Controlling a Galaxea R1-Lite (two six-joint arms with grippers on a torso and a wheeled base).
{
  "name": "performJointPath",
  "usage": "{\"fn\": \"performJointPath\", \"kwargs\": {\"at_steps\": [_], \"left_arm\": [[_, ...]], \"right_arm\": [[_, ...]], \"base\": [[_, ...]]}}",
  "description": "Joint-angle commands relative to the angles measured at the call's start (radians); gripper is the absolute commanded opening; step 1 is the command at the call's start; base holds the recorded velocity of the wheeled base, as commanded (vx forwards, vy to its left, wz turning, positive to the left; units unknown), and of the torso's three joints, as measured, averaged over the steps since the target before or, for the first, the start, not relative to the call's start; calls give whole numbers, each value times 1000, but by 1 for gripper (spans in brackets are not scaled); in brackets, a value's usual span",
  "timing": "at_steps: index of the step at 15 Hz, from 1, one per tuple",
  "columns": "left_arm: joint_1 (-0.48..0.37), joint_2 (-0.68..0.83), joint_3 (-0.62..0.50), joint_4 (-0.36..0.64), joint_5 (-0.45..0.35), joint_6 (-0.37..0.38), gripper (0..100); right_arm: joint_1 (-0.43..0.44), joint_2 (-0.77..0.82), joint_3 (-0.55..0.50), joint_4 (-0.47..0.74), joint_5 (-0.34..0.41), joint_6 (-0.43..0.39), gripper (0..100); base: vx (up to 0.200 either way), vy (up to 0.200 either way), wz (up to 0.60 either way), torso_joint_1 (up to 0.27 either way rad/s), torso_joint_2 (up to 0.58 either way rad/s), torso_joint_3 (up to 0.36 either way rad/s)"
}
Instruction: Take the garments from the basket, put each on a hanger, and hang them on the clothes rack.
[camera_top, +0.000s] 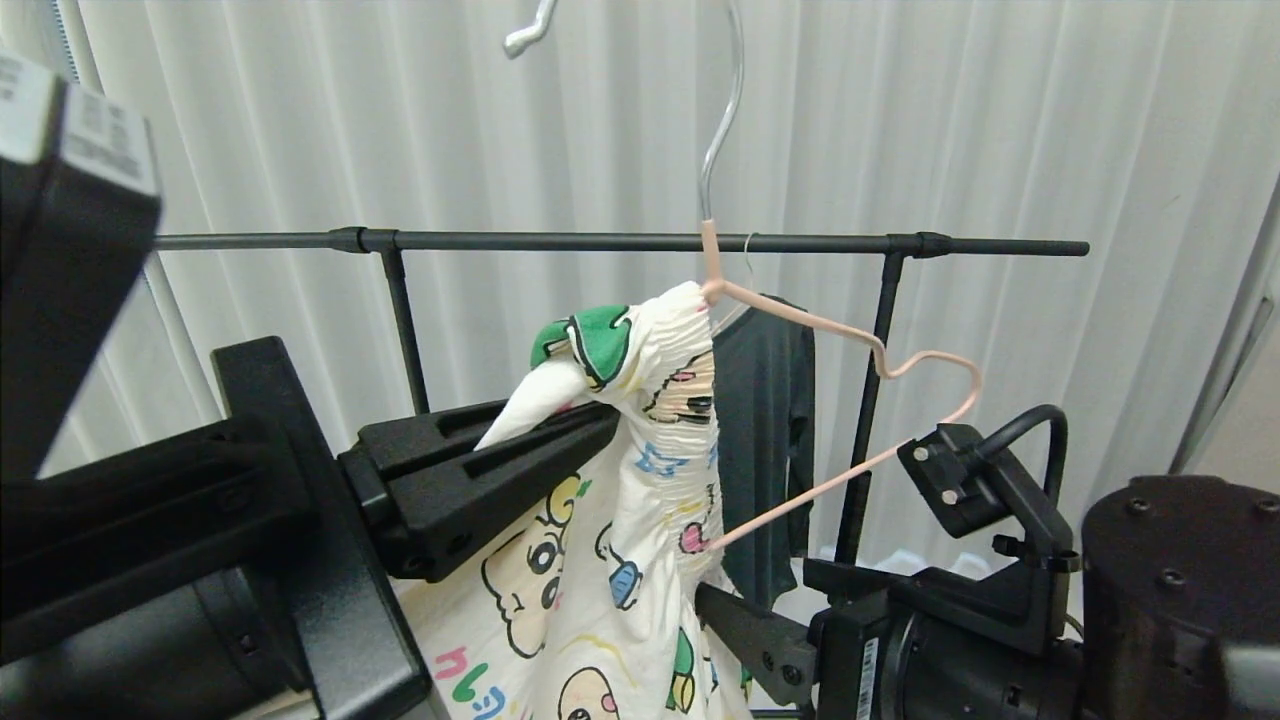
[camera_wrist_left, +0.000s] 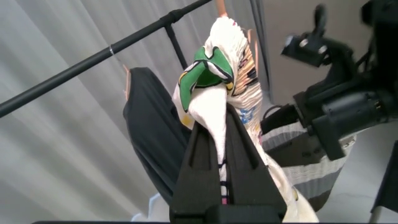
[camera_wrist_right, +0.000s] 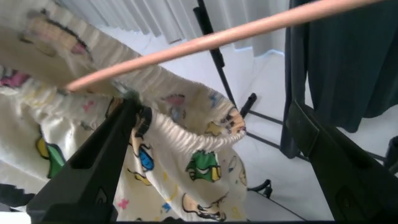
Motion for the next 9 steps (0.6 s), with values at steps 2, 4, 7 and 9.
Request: {"fn": "performJointPath", "kwargs": {"at_steps": [2,4,7,9], "left_arm": [[-12,-1,-24,-1,1,0,0],[-12,-4,-43,-1,2,1,0],[-12,-5,-52,-1,2,1,0],[-12,-5,-54,-1,2,1,0]], "right_arm": [[2,43,9,6,-2,-1,100],[2,46,29,7,-2,-1,100],[-3,36,77,7,-6,-4,100],[-8,26,97,30,-20,-7,100]], "base": [[0,0,0,0,0,0],[0,0,0,0,0,0],[0,0,0,0,0,0],[0,0,0,0,0,0]]}}
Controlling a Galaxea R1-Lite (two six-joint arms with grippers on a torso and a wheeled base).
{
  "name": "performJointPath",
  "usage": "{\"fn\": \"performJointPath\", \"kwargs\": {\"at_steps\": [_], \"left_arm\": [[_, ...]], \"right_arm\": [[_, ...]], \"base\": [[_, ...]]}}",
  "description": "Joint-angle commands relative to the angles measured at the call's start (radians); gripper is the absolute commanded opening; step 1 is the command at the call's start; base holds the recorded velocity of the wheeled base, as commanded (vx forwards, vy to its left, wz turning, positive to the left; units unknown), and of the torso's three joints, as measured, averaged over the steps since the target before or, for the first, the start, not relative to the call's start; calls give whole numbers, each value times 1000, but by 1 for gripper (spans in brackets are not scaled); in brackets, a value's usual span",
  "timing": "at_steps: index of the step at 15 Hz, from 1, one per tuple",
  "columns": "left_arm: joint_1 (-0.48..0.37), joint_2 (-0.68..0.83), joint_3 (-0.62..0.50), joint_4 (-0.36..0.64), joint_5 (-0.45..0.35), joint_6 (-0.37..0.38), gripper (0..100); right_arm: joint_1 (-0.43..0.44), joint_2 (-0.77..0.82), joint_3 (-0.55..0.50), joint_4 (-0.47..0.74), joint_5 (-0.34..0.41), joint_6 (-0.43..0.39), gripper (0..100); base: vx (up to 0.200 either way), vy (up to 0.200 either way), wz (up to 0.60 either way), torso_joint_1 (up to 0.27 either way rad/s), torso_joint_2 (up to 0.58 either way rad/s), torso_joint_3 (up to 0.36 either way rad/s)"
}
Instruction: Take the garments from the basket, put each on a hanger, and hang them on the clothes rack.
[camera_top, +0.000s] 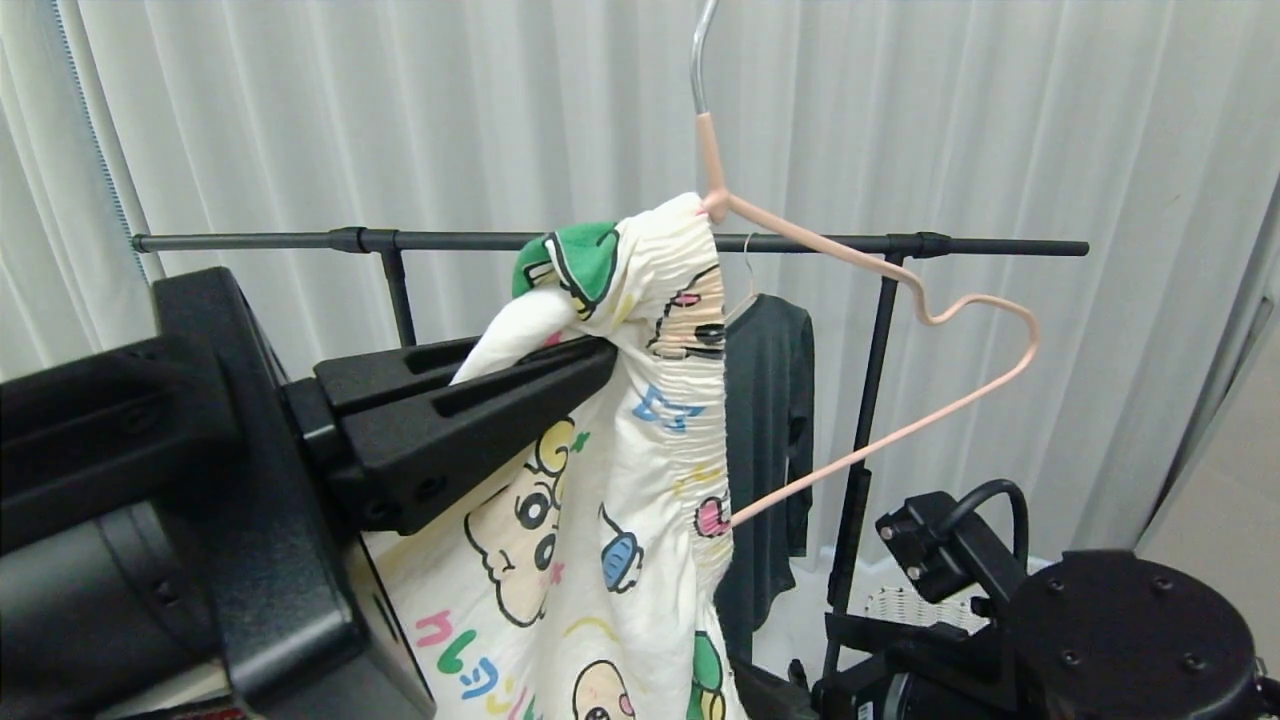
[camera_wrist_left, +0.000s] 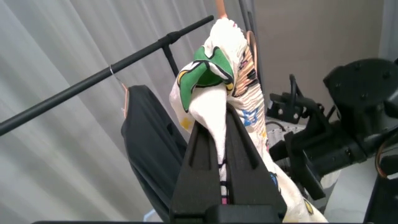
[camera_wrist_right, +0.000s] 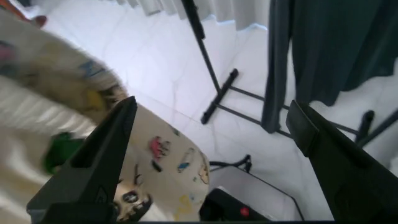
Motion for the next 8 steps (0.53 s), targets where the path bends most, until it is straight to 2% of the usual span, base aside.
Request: {"fn": "performJointPath", "kwargs": {"at_steps": [1,2,6,8], "left_arm": [[0,-2,0,0,0,0,0],[2,-3,2,0,0,-2,0],[5,-11,20,0,0,-2,0],[5,-8,28,0,-1,-2,0]], "right_arm": [[-6,-15,15,38,-7,-1,100],[-12,-35,21,99,-21,1,100],[-34,-79,24,99,-24,-1,100],[-35,-88,24,-5,-26,-3,100]], "base": [[0,0,0,0,0,0],[0,0,0,0,0,0],[0,0,0,0,0,0],[0,0,0,0,0,0]]}}
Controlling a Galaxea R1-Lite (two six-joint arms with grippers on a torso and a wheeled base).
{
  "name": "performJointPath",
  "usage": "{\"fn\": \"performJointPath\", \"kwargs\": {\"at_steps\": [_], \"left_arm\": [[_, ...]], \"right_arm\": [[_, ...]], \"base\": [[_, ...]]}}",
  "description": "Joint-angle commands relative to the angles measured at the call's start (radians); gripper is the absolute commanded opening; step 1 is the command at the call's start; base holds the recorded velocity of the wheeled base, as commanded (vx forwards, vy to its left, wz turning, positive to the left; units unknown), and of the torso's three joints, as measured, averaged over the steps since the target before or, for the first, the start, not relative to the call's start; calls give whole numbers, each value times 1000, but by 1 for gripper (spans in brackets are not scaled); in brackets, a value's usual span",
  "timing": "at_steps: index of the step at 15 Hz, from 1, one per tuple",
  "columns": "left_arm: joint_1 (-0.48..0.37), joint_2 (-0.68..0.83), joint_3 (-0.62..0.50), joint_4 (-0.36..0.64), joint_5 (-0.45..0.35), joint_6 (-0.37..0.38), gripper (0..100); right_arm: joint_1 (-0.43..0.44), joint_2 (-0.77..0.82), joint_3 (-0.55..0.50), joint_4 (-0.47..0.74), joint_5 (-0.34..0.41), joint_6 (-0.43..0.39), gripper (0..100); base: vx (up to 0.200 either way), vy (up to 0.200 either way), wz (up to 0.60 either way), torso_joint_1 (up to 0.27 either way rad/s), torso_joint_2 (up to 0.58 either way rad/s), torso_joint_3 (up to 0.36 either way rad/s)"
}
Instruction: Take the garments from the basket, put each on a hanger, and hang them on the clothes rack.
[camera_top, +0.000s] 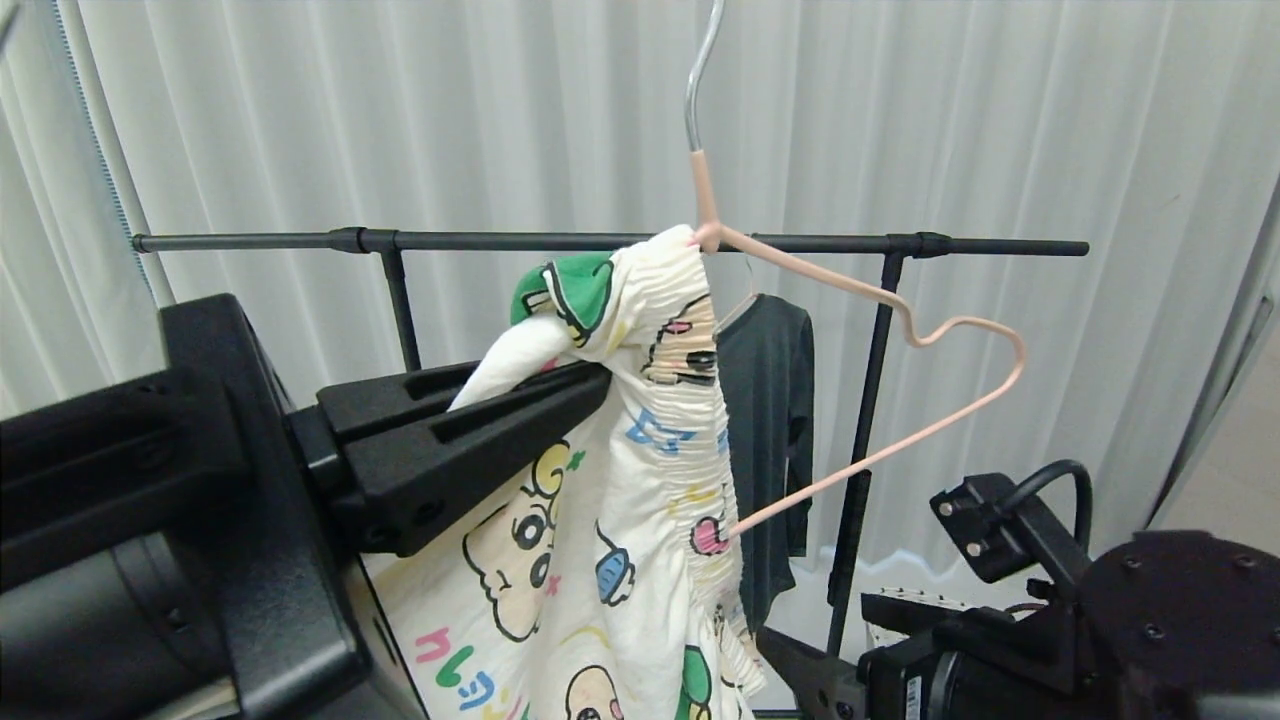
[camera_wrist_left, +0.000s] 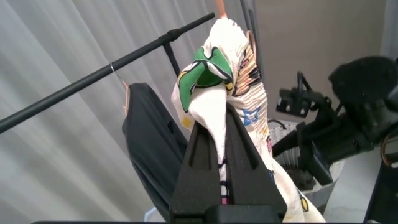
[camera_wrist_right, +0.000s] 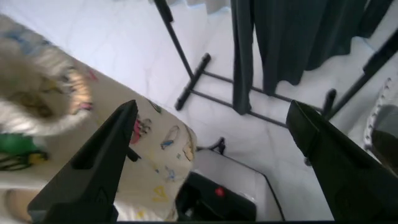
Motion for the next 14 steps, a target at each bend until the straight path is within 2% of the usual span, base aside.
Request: {"fn": "performJointPath", "kwargs": {"at_steps": [1,6,8,11,14], "left_arm": [[-2,0,1,-1,0,0,0],[-2,2,-6,-1,0,1,0],[0,2,-3,-1,0,1,0],[0,2,4,-1,-1,1,0],[-2,0,3,-2,-9,44,0]], "right_arm": [[0,-13,-5,-24,0,0,100],[32,-15,-14,-50,26,1,100],[98,-29,-11,-49,48,7,100],[133,-39,-9,-45,52,12,100],[156,-38,-3,-45,89,30,100]], "base": [[0,0,0,0,0,0],[0,0,0,0,0,0],[0,0,0,0,0,0],[0,0,0,0,0,0],[0,0,0,0,0,0]]}}
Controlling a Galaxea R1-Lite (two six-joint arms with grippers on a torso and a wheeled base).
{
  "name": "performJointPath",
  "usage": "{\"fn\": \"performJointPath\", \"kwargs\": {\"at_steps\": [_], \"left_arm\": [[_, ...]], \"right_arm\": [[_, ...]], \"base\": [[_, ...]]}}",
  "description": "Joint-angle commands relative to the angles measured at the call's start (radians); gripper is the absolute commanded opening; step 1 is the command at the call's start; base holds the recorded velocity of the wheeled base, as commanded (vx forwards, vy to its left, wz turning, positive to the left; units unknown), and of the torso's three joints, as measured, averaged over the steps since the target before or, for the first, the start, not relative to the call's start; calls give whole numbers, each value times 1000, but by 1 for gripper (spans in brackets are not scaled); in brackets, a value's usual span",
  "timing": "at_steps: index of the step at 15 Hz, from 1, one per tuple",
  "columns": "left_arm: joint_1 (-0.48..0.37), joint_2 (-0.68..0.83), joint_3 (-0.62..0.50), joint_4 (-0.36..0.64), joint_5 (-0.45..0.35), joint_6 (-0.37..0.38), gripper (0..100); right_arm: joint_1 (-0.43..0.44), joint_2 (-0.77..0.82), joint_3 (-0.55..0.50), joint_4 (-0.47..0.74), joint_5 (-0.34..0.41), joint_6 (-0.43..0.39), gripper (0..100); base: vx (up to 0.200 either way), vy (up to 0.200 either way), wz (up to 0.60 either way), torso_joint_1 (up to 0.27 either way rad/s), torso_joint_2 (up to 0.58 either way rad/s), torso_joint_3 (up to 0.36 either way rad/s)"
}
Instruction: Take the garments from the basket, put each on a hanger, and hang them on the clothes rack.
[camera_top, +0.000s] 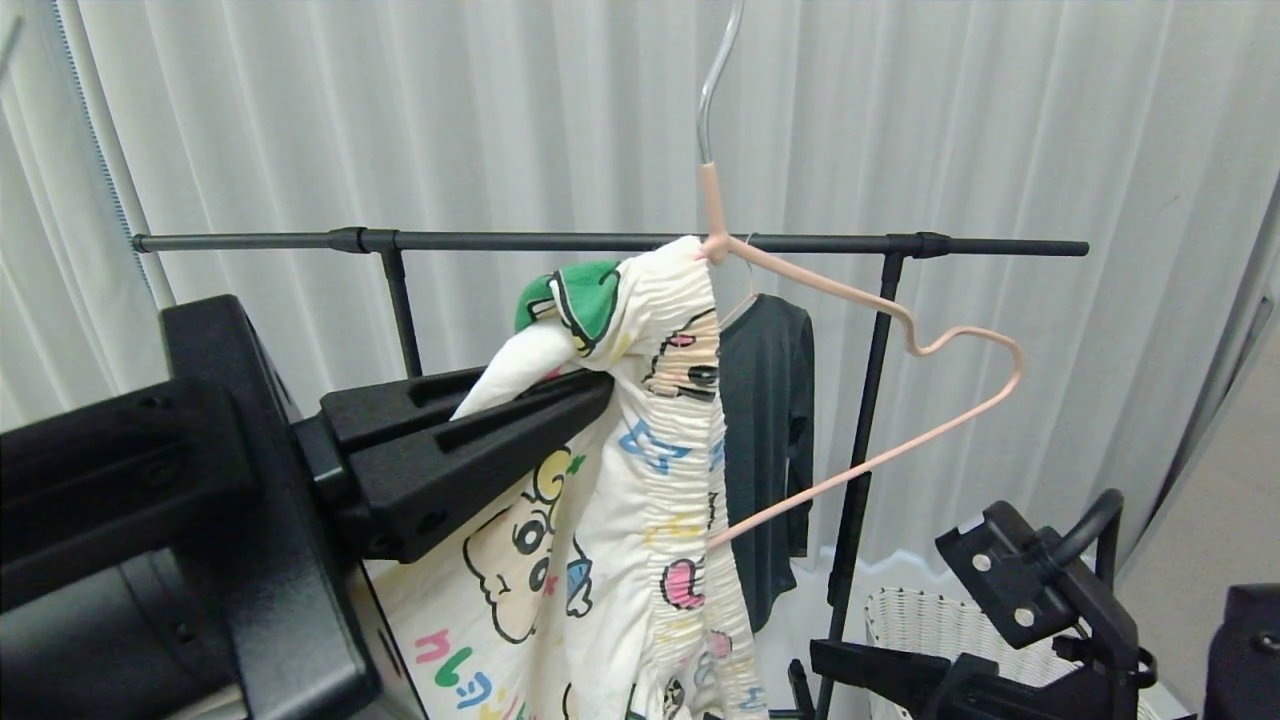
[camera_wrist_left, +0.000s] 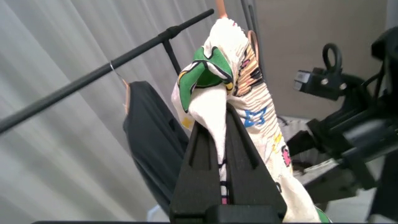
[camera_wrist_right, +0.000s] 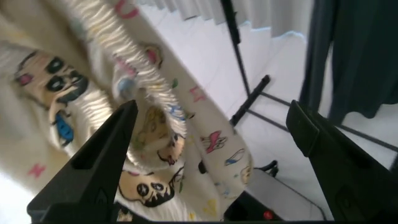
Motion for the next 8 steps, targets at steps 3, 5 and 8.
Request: {"fn": "performJointPath", "kwargs": {"at_steps": [3,5,8], "left_arm": [[-2,-3,-18,-1,-20,12,0],[-4,-4,-25,-3,-20,34,0],[-7,-3,-28,-32,-20,37,0]], "right_arm": [[9,48,-7,-4,3,17,100],[9,59,-11,-4,3,56,100],[4,65,-22,-7,1,96,100]], "base": [[0,0,0,0,0,0],[0,0,0,0,0,0],[0,0,0,0,0,0]]}}
